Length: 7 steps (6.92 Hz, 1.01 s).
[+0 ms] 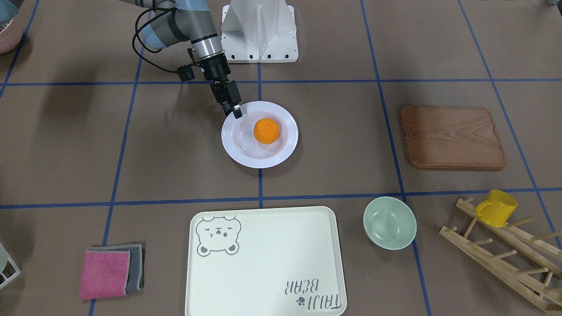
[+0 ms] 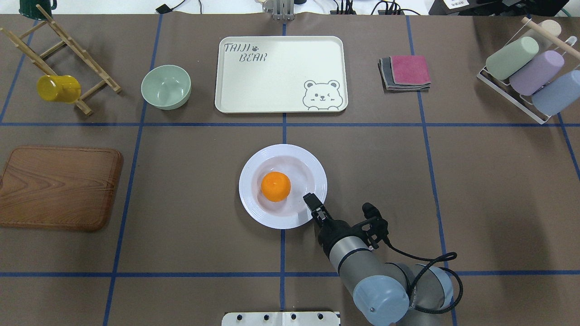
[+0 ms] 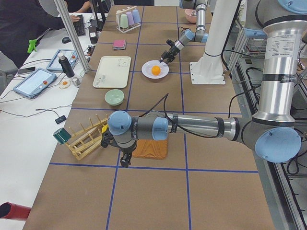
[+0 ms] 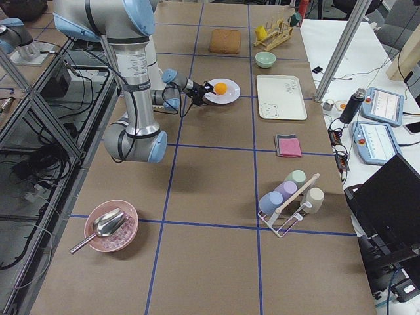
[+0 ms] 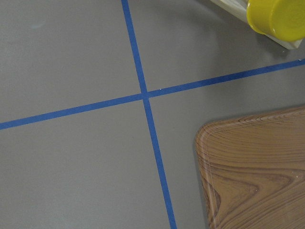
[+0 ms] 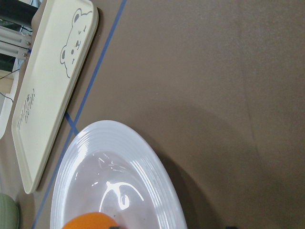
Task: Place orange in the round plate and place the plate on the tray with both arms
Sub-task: 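Grip the white plate rim with the right gripper, then slide the plate with the orange onto the cream bear tray with the right gripper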
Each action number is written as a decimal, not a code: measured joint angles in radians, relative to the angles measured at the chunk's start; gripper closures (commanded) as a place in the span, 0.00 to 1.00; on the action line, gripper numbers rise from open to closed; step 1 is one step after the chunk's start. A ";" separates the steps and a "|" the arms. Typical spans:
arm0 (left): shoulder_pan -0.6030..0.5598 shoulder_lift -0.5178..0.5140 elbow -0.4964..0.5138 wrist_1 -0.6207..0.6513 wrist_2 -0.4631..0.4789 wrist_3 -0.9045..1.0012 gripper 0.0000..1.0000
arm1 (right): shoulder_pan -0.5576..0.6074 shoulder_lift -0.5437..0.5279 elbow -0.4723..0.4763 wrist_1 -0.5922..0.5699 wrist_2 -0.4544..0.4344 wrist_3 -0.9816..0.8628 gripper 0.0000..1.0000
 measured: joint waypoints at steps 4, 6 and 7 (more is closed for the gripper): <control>0.000 0.004 -0.003 -0.002 0.000 0.000 0.02 | 0.020 0.030 -0.004 0.006 0.000 0.007 1.00; 0.000 0.005 -0.004 -0.001 -0.001 -0.003 0.02 | 0.050 0.031 0.037 0.011 -0.023 0.013 1.00; 0.000 0.009 -0.003 -0.002 -0.002 -0.008 0.02 | 0.080 0.038 0.061 0.011 -0.038 0.014 1.00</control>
